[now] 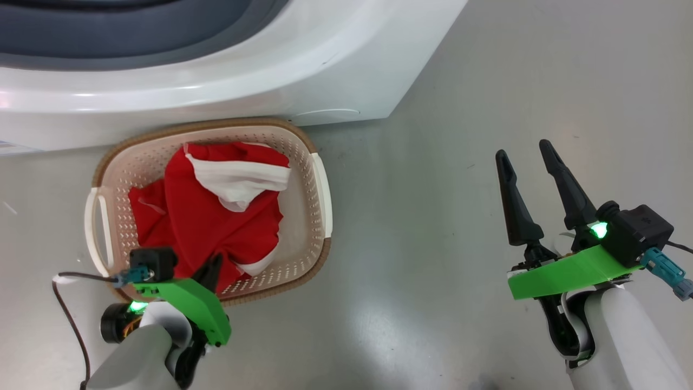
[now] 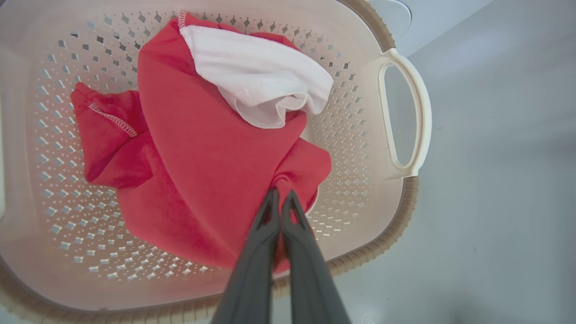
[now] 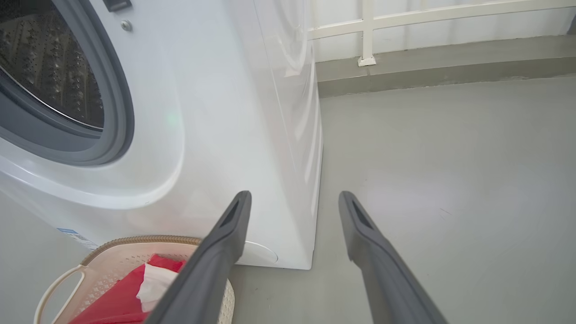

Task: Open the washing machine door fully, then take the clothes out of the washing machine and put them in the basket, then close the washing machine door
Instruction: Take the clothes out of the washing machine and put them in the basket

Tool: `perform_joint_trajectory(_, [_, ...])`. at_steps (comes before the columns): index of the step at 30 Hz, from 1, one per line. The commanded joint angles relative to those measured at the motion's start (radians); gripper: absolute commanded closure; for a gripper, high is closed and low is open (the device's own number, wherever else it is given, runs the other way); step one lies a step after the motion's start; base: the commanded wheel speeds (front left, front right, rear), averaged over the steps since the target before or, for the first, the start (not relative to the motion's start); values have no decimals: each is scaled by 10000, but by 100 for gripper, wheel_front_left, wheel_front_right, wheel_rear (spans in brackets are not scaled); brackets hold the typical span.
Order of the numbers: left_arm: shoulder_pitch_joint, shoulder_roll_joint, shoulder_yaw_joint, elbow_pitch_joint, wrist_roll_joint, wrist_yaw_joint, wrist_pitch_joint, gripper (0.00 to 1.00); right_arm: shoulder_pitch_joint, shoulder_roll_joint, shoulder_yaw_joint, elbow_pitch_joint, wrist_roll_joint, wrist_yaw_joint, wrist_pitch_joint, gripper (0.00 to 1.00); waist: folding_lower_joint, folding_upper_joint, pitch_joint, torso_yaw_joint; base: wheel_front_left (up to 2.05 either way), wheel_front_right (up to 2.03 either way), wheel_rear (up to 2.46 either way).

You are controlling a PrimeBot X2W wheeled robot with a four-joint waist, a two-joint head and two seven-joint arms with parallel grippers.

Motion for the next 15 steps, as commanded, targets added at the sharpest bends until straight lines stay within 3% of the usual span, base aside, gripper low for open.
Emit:
perform_joint_trajectory(1, [-106, 371, 117, -38, -146, -53, -151, 100, -99, 24, 248, -261, 15, 63, -63, 0, 0, 0, 115, -70, 0, 0, 0])
perform_joint_trajectory(12, [-787, 566, -286, 344, -493, -54, -337, 98, -328, 24, 318, -293, 13, 63, -63, 0, 0, 0, 557, -198, 0, 0, 0])
perform_joint_trajectory(13, [-835, 571, -307, 369, -532, -54, -341, 80, -344, 24, 315, -288, 10, 63, -63, 0, 0, 0, 576, -201, 0, 0, 0])
perform_joint_trajectory(14, [-835, 571, -307, 369, -532, -54, -341, 80, -344, 24, 315, -288, 10, 63, -63, 0, 0, 0, 576, -201, 0, 0, 0])
perform_joint_trajectory(15, [-881, 578, -330, 397, -568, -55, -343, 61, -359, 24, 309, -278, 6, 63, -63, 0, 0, 0, 585, -203, 0, 0, 0])
